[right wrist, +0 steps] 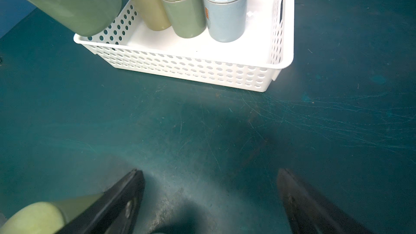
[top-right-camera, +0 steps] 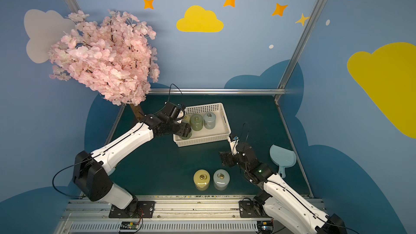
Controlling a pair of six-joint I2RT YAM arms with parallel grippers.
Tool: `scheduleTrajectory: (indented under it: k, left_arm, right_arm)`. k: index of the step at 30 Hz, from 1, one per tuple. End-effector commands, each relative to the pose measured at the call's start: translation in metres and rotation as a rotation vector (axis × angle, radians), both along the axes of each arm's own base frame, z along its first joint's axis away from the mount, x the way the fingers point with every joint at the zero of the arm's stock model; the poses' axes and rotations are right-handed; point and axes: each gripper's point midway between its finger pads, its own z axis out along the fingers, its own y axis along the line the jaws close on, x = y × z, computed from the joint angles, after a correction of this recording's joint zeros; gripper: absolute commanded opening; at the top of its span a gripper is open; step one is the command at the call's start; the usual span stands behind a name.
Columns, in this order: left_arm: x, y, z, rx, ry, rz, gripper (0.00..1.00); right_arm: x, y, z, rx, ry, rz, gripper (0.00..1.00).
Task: Take the tea canister out of the basket
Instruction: Pick up the tea canister from the basket.
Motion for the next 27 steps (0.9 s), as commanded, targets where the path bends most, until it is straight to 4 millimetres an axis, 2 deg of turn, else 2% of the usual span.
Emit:
scheduleTrajectory:
  k: [1, 15, 27]
  left_arm:
    - [-0.017, -0.004, 0.016, -0.03, -0.023, -0.022, 0.54]
    - [-0.082, 0.0, 0.01, -0.033, -0.01, -0.062, 0.54]
    - [-0.117, 0.002, -0.008, -0.009, 0.003, -0.084, 0.53]
  right_arm:
    - [0.005, -0.002, 0.008, 0.008, -0.043, -0.01, 0.98]
    - [0.003, -0.005, 0.011, 0.018, -0.064, -0.022, 0.98]
    - [0.004, -0.007, 0.011, 0.014, -0.067, -0.033, 0.98]
